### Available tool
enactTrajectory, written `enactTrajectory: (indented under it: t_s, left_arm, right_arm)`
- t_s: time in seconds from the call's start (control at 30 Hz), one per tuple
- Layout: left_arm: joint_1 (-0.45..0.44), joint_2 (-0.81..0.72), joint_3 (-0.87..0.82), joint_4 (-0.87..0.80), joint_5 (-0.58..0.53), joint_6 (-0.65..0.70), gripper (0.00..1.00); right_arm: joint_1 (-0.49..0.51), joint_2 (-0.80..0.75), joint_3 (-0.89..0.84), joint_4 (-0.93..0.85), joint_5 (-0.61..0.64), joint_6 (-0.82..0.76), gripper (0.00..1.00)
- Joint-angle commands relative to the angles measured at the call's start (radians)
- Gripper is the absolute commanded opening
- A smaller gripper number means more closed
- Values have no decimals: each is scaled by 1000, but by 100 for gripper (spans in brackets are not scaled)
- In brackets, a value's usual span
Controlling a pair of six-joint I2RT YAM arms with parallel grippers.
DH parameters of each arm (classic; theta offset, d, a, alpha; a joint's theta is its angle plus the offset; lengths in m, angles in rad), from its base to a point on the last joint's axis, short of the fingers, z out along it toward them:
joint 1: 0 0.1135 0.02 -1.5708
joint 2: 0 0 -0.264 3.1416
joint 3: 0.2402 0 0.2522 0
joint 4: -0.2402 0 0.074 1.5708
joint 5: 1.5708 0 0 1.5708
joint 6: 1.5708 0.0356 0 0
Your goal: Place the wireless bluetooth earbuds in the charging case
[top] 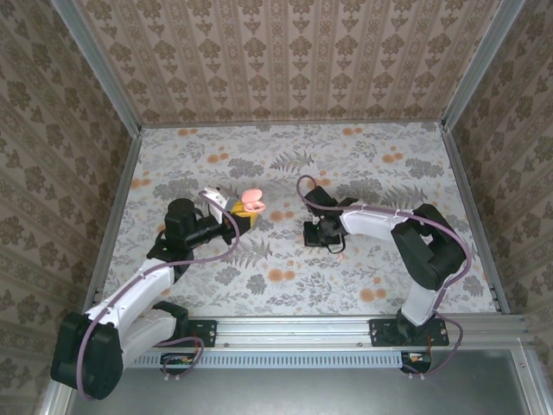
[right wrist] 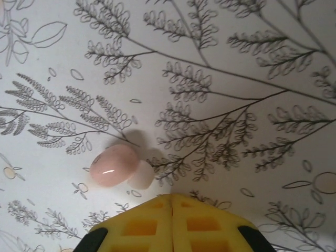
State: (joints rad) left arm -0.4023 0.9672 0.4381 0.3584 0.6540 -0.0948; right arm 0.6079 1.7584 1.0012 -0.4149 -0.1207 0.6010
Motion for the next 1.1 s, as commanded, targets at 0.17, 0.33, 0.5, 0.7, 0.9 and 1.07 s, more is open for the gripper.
enactTrajectory:
  t_s: [0.17, 0.33, 0.5, 0.7, 0.9, 1.07]
  left_arm:
    - [7, -40, -8, -28, 0, 6, 18]
    - [6, -49, -12, -36, -6, 13, 18]
    - [6, -29, -11, -13, 1, 9, 18]
    - [7, -4, -7, 11, 18, 4, 18]
    - [7, -17, -8, -9, 22, 9, 18]
    - [6, -28, -19, -8, 7, 6, 18]
  right_arm:
    - [-28, -27, 24, -50, 39, -11, 7]
    - [-28, -94, 2, -34, 17, 36, 10]
    - [-11, -134, -6, 3, -23, 125, 16]
    - [44, -88, 15, 11, -31, 146, 15]
    - [57, -34, 89, -62, -39, 73, 8]
    - [71, 27, 121, -97, -56, 39, 5]
